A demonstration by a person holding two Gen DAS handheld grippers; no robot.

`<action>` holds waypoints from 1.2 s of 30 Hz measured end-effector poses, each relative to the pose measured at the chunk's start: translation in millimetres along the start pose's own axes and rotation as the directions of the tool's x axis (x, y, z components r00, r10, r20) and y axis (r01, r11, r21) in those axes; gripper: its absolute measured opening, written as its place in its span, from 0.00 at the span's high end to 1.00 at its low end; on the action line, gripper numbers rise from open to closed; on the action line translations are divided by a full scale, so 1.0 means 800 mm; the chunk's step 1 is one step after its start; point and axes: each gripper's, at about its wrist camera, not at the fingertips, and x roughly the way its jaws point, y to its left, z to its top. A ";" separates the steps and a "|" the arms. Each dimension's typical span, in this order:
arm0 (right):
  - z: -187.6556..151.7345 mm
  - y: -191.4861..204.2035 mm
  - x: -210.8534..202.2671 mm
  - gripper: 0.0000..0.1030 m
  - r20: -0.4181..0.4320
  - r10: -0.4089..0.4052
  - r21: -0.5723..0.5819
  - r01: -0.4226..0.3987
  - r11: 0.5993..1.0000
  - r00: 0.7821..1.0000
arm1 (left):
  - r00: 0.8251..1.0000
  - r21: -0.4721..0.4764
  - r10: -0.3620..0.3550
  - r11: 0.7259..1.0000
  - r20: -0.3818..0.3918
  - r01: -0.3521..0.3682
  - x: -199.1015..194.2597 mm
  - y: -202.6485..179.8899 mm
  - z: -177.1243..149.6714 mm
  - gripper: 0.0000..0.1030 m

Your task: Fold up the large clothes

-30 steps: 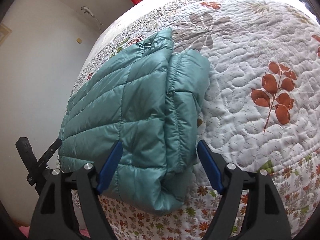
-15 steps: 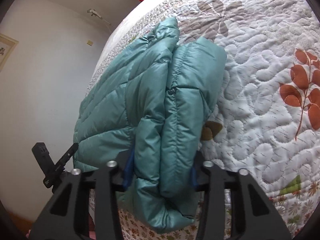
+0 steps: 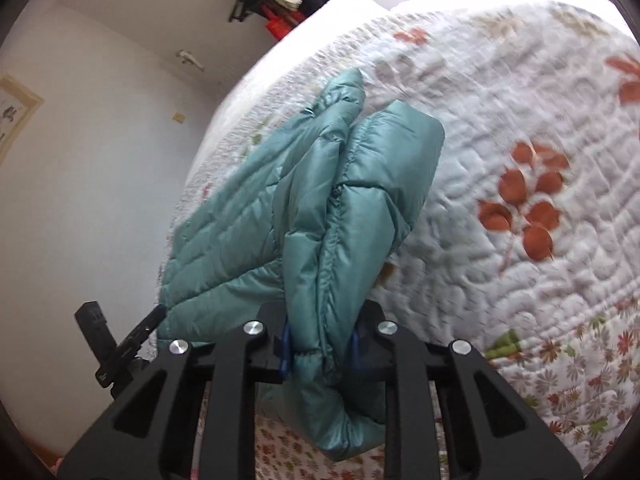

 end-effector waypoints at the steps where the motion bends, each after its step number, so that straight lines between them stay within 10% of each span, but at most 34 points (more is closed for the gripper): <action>1: -0.001 -0.009 0.007 0.81 -0.015 -0.001 0.018 0.002 1.000 1.000 | 1.000 0.004 0.003 1.000 -0.004 -0.003 0.004 -0.001 -0.001 0.14; 18: -0.008 -0.049 0.027 0.80 -0.031 0.048 0.100 -0.045 0.994 0.998 | 1.000 0.010 -0.026 1.000 -0.015 0.026 0.014 0.001 -0.008 0.14; 36: 0.014 0.075 -0.024 0.83 0.030 -0.075 -0.059 0.076 0.995 0.997 | 0.997 -0.005 -0.069 0.998 -0.022 0.068 0.017 0.012 -0.009 0.14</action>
